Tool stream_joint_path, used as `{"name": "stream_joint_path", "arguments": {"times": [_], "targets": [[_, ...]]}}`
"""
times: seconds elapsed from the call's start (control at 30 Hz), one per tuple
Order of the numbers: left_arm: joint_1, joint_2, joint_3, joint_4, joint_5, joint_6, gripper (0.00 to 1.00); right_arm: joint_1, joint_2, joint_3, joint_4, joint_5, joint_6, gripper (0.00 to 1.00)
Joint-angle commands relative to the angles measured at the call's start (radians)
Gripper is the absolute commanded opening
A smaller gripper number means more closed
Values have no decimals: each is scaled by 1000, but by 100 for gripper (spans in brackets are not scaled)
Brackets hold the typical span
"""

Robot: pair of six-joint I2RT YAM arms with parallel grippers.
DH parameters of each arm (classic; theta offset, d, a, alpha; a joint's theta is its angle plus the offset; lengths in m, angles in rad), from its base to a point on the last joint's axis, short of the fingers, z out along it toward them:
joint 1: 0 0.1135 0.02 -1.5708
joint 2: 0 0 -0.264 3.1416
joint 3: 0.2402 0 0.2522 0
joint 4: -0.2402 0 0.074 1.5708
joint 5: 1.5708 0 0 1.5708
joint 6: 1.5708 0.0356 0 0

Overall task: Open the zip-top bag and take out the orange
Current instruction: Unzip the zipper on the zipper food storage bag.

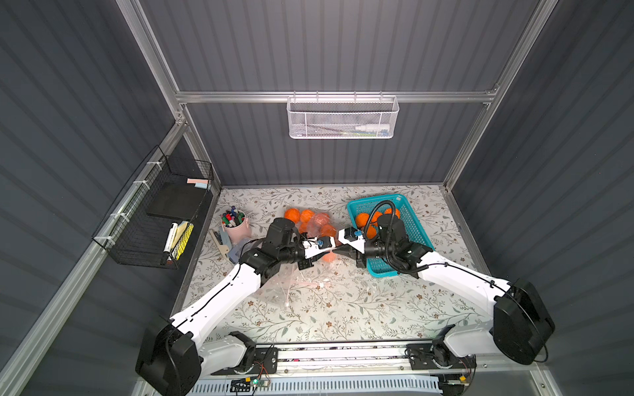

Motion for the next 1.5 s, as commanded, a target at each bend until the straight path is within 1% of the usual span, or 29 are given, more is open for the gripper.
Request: {"name": "stream_joint_path", "arguments": {"times": [0.0, 0.07, 0.2, 0.3, 0.4, 0.47, 0.53, 0.67, 0.73, 0.77, 0.83, 1.0, 1.2, 1.27, 1.47], "targets": [[-7, 1, 15, -1, 40, 6, 19, -2, -22, 16, -3, -31, -25, 0], [-7, -3, 10, -3, 41, 8, 13, -2, -22, 18, -3, -32, -24, 0], [-7, -4, 4, -5, 29, 8, 6, -4, -25, 22, 0, -26, -12, 0], [-7, -9, 2, 3, 5, -11, 0, -10, -36, 23, 31, 29, 48, 0], [-7, -11, 16, -2, -31, -48, 0, -31, -56, 3, 105, 47, 99, 0], [-7, -11, 38, -24, -62, -71, 0, -56, -63, -5, 149, 38, 137, 0], [-7, -15, 59, -50, -103, -89, 0, -85, -70, -7, 179, 37, 173, 0], [-7, -34, 80, -61, -135, -109, 1, -154, -78, -19, 243, 44, 254, 0], [-7, -42, 90, -63, -136, -120, 1, -191, -88, -42, 304, 54, 304, 0], [-7, -47, 96, -66, -173, -128, 1, -212, -93, -53, 328, 52, 326, 0], [-6, -57, 99, -86, -197, -141, 1, -241, -100, -68, 356, 46, 354, 0], [-7, -71, 123, -182, -249, -209, 1, -283, -117, -76, 337, 43, 358, 0], [-7, -89, 181, -328, -320, -239, 1, -317, -122, -82, 342, 47, 375, 0], [-7, -111, 187, -352, -339, -264, 2, -322, -121, -83, 344, 43, 379, 0], [-7, -155, 183, -426, -378, -287, 2, -335, -120, -91, 359, 37, 392, 0]]}}
